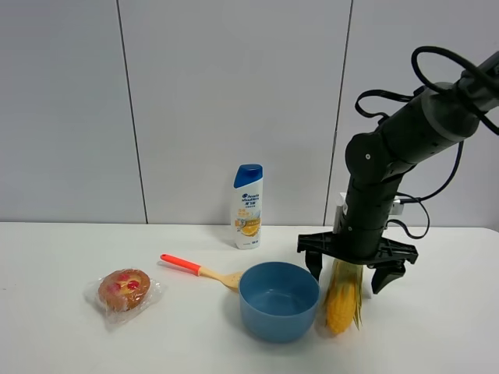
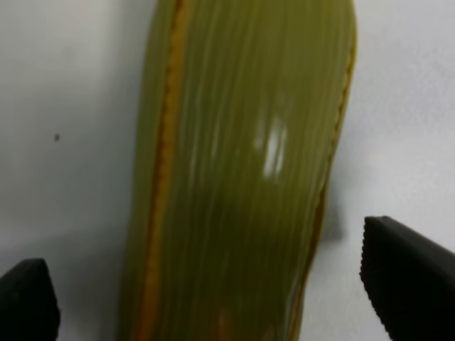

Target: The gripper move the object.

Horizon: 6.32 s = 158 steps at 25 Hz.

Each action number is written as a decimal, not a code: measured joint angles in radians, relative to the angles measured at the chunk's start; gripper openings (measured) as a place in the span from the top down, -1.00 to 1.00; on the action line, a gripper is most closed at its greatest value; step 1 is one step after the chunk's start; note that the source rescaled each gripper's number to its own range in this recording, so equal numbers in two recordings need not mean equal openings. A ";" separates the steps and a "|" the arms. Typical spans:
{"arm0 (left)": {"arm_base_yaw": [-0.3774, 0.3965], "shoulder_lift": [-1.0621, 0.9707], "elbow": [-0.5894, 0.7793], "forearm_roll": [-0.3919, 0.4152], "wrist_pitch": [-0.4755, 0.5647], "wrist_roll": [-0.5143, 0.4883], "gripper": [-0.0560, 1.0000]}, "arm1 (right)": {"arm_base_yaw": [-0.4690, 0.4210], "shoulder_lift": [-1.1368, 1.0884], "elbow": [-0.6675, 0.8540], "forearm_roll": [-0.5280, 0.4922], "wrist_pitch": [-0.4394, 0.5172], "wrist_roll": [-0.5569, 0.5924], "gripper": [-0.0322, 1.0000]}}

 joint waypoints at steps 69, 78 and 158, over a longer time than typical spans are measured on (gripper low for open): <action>0.000 0.000 0.000 0.000 0.000 0.000 -1.00 | 0.555 0.289 -0.912 0.275 0.565 -1.431 0.93; 0.000 0.000 0.000 0.000 0.000 0.000 -1.00 | 0.563 0.392 -0.912 0.283 0.564 -1.574 0.93; 0.000 0.000 0.000 -0.001 0.000 0.000 -1.00 | 0.436 -0.665 -0.443 -0.189 0.570 -0.748 -0.87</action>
